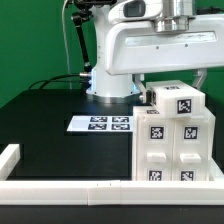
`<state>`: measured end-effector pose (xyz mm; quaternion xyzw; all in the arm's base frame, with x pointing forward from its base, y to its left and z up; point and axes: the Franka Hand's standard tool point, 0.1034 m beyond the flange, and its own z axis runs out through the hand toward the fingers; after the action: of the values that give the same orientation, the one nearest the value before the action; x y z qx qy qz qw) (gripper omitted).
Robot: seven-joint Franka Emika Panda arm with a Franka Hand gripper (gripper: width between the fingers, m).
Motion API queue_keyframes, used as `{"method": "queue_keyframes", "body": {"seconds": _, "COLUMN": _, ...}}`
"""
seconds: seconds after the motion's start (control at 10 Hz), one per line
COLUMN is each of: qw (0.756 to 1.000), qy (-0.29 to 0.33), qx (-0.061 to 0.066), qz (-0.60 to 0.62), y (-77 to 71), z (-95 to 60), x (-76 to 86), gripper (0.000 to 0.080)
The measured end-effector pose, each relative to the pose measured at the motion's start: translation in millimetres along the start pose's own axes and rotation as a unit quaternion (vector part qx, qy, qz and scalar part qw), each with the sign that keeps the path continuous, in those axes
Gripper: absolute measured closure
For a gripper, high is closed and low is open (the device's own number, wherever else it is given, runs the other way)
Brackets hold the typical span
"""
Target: Assemble cabinet
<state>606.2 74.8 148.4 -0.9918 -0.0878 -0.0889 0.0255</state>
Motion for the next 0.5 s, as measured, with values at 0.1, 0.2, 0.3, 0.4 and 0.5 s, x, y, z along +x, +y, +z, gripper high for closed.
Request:
{"method": "queue_keyframes", "body": {"seconds": 0.1, "qw": 1.000, "qy": 0.012, "qx": -0.001, "qz": 0.000, "y": 0.0, "z": -2.3, "x": 3.0, "gripper": 0.0043}}
{"method": "queue_keyframes", "body": {"seconds": 0.2, "qw": 0.999, "qy": 0.041, "qx": -0.004, "qz": -0.002, "y": -0.8, "z": -6.9, "x": 5.0, "gripper": 0.0013}}
{"method": "queue_keyframes", "body": {"seconds": 0.3, "qw": 0.998, "qy": 0.059, "qx": -0.006, "qz": -0.003, "y": -2.2, "z": -7.0, "x": 1.3, "gripper": 0.0013}}
{"method": "queue_keyframes", "body": {"seconds": 0.4, "qw": 0.997, "qy": 0.079, "qx": -0.008, "qz": -0.006, "y": -2.7, "z": -6.9, "x": -0.4, "gripper": 0.0002}}
{"method": "queue_keyframes", "body": {"seconds": 0.5, "qw": 0.996, "qy": 0.085, "qx": -0.009, "qz": -0.010, "y": -1.3, "z": -6.5, "x": -1.4, "gripper": 0.0002}}
